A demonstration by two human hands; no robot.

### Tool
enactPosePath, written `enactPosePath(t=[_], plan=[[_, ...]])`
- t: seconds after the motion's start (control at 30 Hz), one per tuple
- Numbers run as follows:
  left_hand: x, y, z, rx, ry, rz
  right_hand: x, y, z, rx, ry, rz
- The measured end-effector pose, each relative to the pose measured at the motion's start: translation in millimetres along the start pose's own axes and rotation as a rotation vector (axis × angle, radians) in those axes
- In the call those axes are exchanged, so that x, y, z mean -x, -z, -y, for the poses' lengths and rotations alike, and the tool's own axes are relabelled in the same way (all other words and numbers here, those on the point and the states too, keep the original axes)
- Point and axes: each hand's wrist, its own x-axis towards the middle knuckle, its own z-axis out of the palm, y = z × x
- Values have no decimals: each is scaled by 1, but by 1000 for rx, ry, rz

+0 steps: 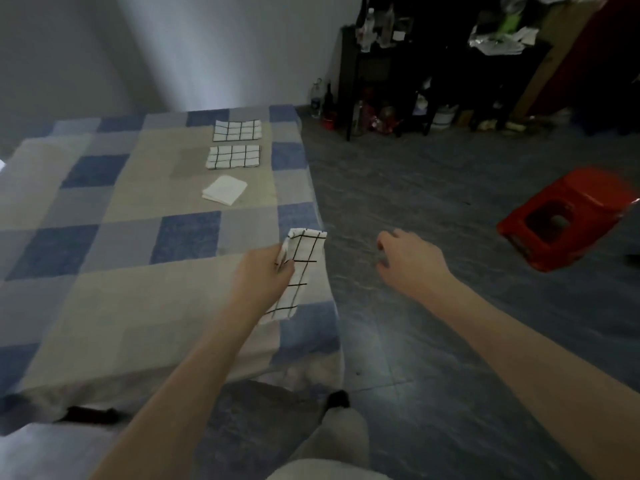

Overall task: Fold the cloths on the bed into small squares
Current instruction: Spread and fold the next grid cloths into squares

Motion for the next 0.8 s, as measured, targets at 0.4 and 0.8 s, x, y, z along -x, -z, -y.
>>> enactPosePath(t=[0.4, 0.8], plan=[[-126, -40, -16, -615, 131, 90, -167, -14, -27, 138, 304, 73], [-186, -22, 1, -466, 522, -15, -329, -28, 39, 184, 683, 148]])
